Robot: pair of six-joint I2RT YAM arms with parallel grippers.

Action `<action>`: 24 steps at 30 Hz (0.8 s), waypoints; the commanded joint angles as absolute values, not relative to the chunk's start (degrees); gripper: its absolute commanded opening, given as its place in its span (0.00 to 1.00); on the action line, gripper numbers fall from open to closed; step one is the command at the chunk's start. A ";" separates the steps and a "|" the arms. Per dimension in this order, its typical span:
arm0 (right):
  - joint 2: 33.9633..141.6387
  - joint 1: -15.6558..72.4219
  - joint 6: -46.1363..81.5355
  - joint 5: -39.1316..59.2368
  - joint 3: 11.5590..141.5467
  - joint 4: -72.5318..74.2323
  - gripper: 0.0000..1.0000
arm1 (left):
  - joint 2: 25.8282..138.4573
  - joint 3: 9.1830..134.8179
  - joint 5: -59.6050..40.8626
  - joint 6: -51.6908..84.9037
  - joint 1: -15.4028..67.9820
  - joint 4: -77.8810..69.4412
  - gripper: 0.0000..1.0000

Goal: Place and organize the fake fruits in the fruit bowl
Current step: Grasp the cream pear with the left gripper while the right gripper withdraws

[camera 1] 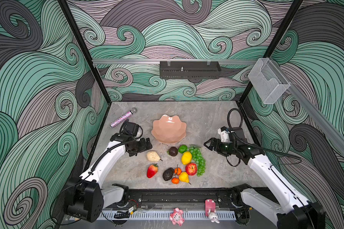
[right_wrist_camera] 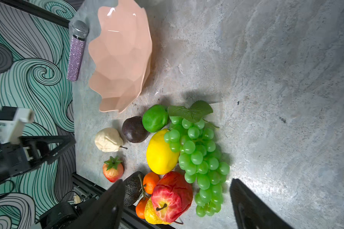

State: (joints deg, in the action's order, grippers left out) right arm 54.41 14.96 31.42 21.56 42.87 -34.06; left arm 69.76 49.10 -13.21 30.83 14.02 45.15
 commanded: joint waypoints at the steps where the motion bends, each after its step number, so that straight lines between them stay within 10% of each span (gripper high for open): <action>1: 51.98 15.29 30.78 18.90 40.95 -29.16 0.92 | 69.75 46.75 -12.98 37.47 16.26 41.77 0.96; 24: 51.67 20.37 30.47 14.15 36.47 -21.84 0.99 | 82.89 42.75 -9.83 49.51 22.32 27.49 0.84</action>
